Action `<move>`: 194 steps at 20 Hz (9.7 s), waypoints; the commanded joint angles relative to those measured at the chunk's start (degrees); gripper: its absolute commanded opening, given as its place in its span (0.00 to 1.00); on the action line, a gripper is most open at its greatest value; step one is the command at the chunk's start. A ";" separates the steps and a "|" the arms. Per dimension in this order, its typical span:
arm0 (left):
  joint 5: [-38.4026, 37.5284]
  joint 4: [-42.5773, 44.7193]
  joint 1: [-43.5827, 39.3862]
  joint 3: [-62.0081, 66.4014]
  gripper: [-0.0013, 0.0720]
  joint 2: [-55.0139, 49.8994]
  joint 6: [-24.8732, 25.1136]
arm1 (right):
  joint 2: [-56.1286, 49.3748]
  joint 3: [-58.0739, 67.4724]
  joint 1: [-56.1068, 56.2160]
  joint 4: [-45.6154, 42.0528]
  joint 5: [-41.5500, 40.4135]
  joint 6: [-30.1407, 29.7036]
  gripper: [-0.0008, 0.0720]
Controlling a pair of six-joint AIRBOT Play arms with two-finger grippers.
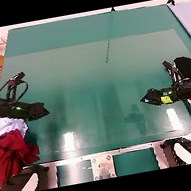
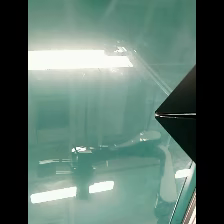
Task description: Fold the shirts.
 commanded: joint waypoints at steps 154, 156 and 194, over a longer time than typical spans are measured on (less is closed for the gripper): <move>19.91 33.90 -19.78 56.17 0.05 1.09 -8.83 | -5.49 70.42 -22.91 23.08 -3.82 -11.37 0.03; 20.22 33.92 -19.78 52.76 0.05 -4.13 -8.79 | -7.17 63.28 -21.73 23.08 -3.93 -12.92 0.03; 8.00 -15.04 -2.51 7.08 0.83 -43.41 8.85 | -39.12 37.00 -25.94 16.22 -1.97 -23.10 0.41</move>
